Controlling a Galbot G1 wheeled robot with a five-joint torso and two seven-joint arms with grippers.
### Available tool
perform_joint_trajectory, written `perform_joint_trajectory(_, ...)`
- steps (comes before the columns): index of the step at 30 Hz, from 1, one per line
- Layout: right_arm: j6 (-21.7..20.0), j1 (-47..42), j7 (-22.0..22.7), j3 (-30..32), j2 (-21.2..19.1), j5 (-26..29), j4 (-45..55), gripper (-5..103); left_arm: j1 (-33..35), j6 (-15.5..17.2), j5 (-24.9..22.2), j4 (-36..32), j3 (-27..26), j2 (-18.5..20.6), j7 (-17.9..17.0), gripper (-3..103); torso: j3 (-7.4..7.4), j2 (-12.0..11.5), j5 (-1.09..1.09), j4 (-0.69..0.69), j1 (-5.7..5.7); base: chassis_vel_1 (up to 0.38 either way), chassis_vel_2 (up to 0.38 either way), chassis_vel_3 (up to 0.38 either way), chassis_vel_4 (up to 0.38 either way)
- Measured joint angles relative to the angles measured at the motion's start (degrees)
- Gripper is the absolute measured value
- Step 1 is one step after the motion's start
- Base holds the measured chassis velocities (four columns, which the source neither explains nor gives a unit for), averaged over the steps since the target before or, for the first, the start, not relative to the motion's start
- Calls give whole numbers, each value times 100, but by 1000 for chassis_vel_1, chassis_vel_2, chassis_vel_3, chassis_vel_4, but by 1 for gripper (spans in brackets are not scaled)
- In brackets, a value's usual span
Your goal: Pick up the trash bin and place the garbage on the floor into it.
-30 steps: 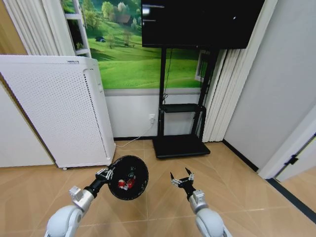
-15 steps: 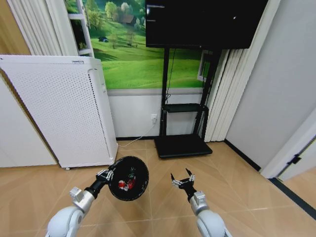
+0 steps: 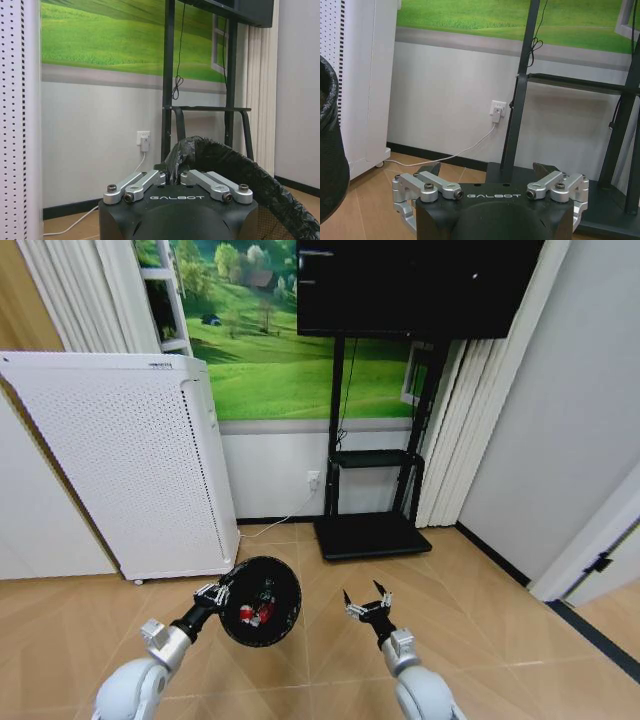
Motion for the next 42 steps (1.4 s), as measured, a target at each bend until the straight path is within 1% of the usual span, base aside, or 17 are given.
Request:
perform_joint_trajectory(9,58,15,-2,-26,52,-37,-72,100,10,-15,-3,-9,31,-66,-61,7,0,-1,0,0,0,0,0,0,0)
perform_joint_trajectory(12,61,45,-9,-66,62,-47,-115,100,63,-34,11,-64,54,-279,-216,7,0,-1,0,0,0,0,0,0,0)
perform_joint_trajectory(14,60,56,-10,-74,62,-47,-125,100,77,-41,15,-79,54,-336,-274,7,0,-1,0,0,0,0,0,0,0)
perform_joint_trajectory(15,59,96,-11,-95,62,-46,-160,100,157,-65,60,-121,27,-530,-449,7,0,-1,0,-1,0,0,0,0,0)
perform_joint_trajectory(16,54,123,-11,-105,60,-44,-177,100,258,-64,100,-170,-13,-633,-511,7,0,-1,0,0,0,0,0,0,0)
perform_joint_trajectory(19,46,146,-11,-109,59,-42,-187,100,365,-47,130,-228,-65,-691,-534,7,0,-1,0,1,0,0,0,0,0)
perform_joint_trajectory(20,30,169,-16,-111,56,-22,-201,100,561,-49,173,-301,-166,-715,-533,7,0,-1,1,1,0,0,0,0,0)
perform_joint_trajectory(24,30,100,-16,-26,115,-19,-212,100,978,-200,222,-348,-207,-828,-479,7,0,-1,0,0,0,0,0,0,0)
perform_joint_trajectory(26,30,92,-15,-16,118,-19,-209,100,988,-203,222,-348,-209,-833,-476,7,0,-1,1,-1,0,0,0,0,0)
perform_joint_trajectory(31,37,-57,-7,237,180,-19,-134,100,1432,-506,190,-173,-423,-1068,-335,7,-1,-1,-1,-3,0,0,0,0,0)
perform_joint_trajectory(32,36,-50,-5,250,183,-13,-133,100,1577,-620,191,-134,-528,-1158,-280,7,0,-1,0,1,0,0,0,0,0)
perform_joint_trajectory(33,36,-50,-5,250,183,-13,-133,100,1577,-620,191,-134,-528,-1158,-280,7,0,-1,0,1,0,0,0,0,0)
perform_joint_trajectory(36,21,-10,-1,254,185,-5,-131,100,1973,-969,204,-4,-824,-1319,-141,7,0,-1,0,3,0,0,0,0,0)
perform_joint_trajectory(37,15,-9,1,254,189,-5,-131,100,2064,-1061,201,47,-937,-1337,-96,7,0,-1,0,1,0,0,0,0,0)
perform_joint_trajectory(38,15,-9,1,254,189,-5,-131,100,2064,-1061,201,47,-937,-1337,-96,7,0,-1,0,1,0,0,0,0,0)
perform_joint_trajectory(39,12,-9,2,251,197,-5,-131,100,2158,-1169,168,119,-1084,-1344,-32,7,-1,-1,-1,0,-1,0,0,0,0)
perform_joint_trajectory(42,8,-25,3,233,215,-10,-133,100,2314,-1346,-39,307,-1418,-1304,113,7,0,-1,-1,1,0,0,0,0,0)
